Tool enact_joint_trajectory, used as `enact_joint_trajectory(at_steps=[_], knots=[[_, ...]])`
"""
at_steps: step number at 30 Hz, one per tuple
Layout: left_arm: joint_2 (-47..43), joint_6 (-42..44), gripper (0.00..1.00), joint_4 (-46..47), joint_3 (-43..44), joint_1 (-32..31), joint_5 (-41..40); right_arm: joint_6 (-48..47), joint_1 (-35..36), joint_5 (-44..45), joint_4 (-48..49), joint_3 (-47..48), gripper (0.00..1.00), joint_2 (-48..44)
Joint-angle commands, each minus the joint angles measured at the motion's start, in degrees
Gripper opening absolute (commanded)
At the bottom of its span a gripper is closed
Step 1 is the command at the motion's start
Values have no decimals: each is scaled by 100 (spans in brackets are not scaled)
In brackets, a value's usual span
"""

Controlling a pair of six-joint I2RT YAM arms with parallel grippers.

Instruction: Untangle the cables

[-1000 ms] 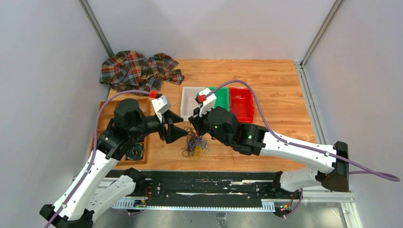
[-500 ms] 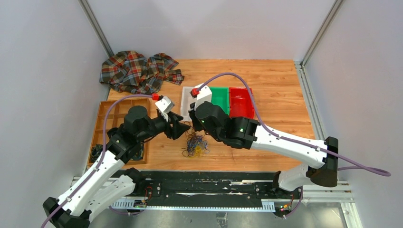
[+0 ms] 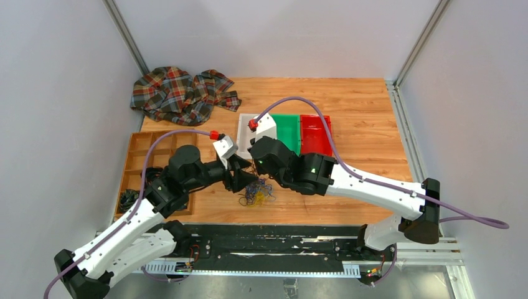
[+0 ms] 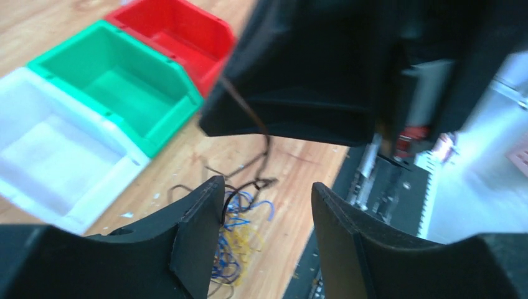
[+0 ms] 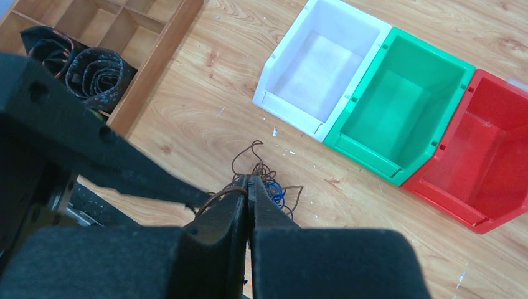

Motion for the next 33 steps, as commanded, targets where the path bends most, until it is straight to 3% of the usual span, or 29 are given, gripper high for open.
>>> enact_joint_trajectory(at_steps=[1, 6, 19, 26, 29, 33], knots=[[23, 29, 55, 544, -35, -53, -1432, 99, 127, 237, -160, 217, 1, 17], [18, 78, 50, 553, -47, -45, -2432, 130, 138, 228, -164, 137, 1, -109], [-20, -446, 51, 433, 342, -44, -2405, 128, 146, -87, 58, -104, 1, -216], [116, 270, 67, 262, 722, -45, -2178, 97, 147, -265, 363, -264, 0, -341], [133, 386, 68, 203, 725, -44, -2013, 56, 147, -379, 475, -288, 1, -360], [154, 607, 62, 320, 646, -44, -2062, 25, 147, -601, 674, -396, 1, -423]])
